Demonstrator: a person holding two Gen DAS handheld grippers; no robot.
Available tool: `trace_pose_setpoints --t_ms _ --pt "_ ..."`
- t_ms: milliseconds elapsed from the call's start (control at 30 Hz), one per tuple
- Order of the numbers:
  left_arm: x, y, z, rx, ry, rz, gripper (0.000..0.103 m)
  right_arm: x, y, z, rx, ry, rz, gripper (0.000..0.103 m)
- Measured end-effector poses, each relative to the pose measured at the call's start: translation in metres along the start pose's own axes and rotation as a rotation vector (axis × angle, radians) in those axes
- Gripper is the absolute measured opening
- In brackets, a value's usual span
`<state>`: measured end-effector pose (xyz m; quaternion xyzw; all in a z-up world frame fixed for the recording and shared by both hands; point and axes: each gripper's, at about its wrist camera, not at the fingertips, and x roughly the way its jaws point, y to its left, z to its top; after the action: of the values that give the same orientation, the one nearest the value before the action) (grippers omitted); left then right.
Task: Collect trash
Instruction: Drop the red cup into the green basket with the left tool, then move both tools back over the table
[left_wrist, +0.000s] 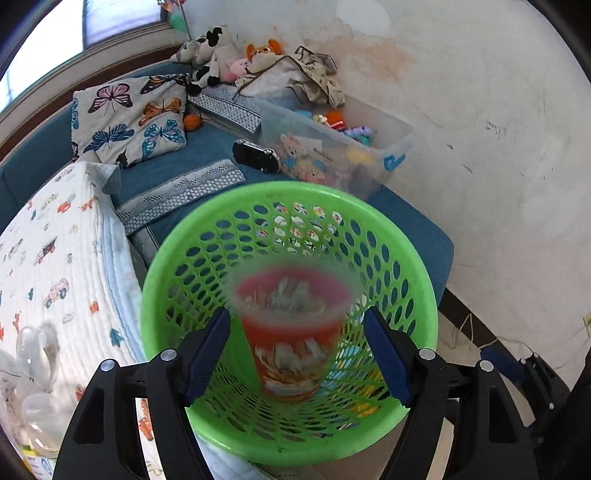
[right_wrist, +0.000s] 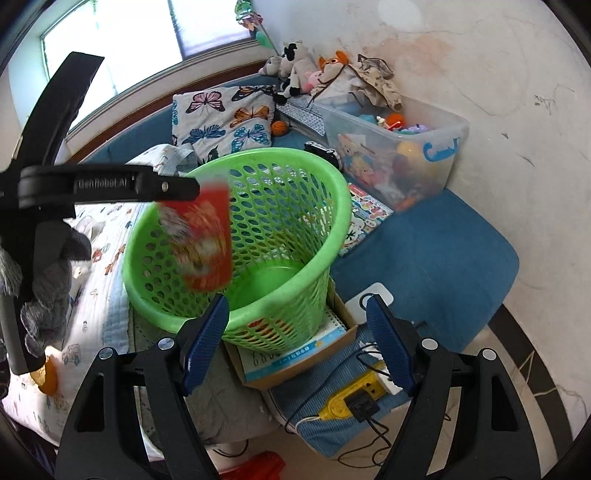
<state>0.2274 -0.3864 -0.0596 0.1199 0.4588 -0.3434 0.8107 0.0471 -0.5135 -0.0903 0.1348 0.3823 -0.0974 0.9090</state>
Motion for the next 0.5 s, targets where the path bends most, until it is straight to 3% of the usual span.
trace_pose_setpoints --t_ms 233,500 --pt "-0.002 -0.007 -0.011 0.028 0.012 -0.01 0.075 -0.005 0.006 -0.002 -0.002 -0.008 0.01 0.077" --pt "-0.051 0.004 -0.025 0.009 -0.078 -0.014 0.075 -0.025 0.02 -0.001 -0.031 -0.041 0.03 0.077"
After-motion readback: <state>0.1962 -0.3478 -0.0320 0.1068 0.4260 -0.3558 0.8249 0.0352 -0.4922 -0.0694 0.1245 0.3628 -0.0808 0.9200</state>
